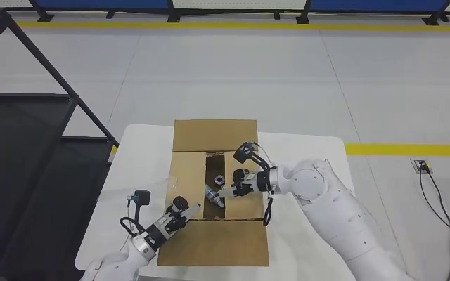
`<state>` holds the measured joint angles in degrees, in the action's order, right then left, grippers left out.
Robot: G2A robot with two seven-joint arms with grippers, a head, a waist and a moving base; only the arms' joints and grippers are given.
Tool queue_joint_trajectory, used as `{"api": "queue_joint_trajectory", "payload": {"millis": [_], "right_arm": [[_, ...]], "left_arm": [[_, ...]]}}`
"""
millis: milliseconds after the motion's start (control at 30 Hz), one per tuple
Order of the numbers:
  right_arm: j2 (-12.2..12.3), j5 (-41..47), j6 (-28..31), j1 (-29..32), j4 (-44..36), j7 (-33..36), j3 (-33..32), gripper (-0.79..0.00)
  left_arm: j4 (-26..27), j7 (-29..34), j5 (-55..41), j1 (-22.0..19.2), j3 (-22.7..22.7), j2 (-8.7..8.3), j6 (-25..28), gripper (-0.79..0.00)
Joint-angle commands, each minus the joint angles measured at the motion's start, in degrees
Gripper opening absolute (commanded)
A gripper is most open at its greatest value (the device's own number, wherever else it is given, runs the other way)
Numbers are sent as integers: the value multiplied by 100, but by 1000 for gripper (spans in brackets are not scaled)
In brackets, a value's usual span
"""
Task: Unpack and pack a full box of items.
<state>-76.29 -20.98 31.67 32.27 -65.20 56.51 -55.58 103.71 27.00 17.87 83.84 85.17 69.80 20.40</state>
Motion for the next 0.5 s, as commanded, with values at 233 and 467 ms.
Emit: {"api": "queue_joint_trajectory", "payload": {"millis": [233, 467], "right_arm": [[204, 189, 329, 344, -461, -173, -563, 0], [568, 68, 234, 1312, -1314, -174, -1732, 0]], "left_arm": [[123, -143, -156, 100, 96, -29, 138, 0], [472, -218, -674, 371, 519, -79, 432, 0]]}}
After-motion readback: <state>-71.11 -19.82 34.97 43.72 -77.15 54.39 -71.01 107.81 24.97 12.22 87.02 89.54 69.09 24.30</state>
